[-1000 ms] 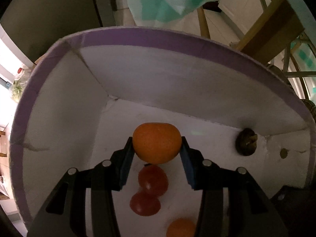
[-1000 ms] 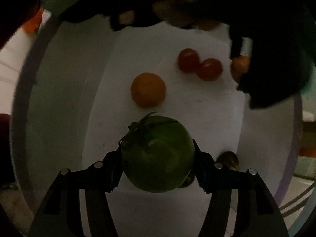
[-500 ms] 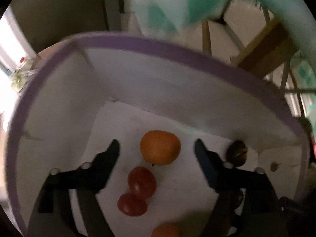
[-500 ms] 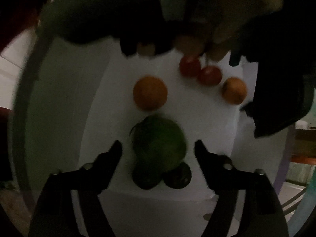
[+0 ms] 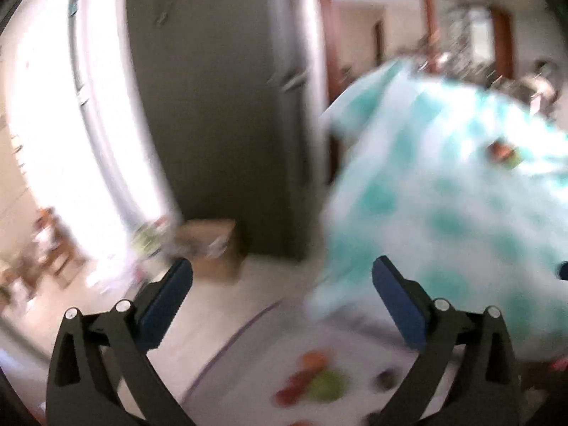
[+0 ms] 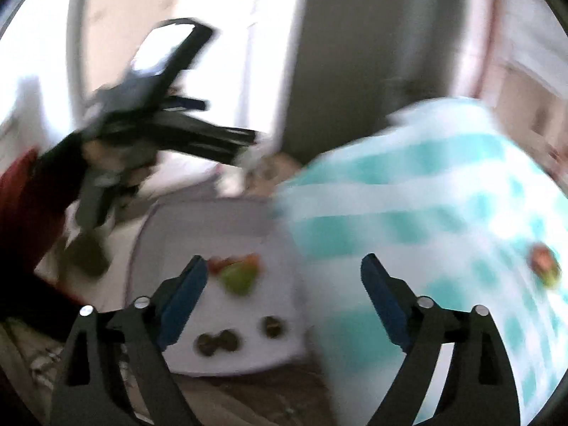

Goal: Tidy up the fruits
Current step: 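Move both open tools back over the red apple and green tomato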

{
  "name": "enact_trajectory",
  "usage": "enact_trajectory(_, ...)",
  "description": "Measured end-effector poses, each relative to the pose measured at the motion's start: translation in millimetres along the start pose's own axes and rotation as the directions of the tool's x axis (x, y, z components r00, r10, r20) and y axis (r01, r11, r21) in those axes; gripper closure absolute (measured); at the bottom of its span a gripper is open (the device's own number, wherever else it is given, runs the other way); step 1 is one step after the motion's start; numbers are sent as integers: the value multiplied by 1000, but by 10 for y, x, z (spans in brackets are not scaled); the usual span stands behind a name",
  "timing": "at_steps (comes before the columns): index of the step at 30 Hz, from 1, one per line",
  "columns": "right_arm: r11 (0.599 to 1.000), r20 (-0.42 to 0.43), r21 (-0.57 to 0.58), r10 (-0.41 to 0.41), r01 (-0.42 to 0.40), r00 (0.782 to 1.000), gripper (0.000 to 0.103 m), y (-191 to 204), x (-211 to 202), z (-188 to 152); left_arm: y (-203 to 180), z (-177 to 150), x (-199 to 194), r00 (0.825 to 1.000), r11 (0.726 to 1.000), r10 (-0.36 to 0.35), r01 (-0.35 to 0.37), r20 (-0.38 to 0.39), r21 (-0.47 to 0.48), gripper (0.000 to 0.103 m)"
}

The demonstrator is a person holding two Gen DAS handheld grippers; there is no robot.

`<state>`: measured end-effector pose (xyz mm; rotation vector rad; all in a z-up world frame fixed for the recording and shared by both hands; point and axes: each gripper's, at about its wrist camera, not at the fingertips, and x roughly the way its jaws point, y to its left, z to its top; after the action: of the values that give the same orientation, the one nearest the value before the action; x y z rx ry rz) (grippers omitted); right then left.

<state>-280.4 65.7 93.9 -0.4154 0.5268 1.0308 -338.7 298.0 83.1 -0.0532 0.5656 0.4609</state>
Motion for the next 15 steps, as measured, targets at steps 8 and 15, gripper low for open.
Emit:
enact_trajectory(8,876,-64,357,-323,324,944,15,-1574,-593,-626,-2194,448,358,921,906,-381,389,-79,167,2)
enact_trajectory(15,685,-225,562,-413,464,883,15,-2965,-489,-1179,-3684,632,1321,861,861,-456,491,-226,133,2)
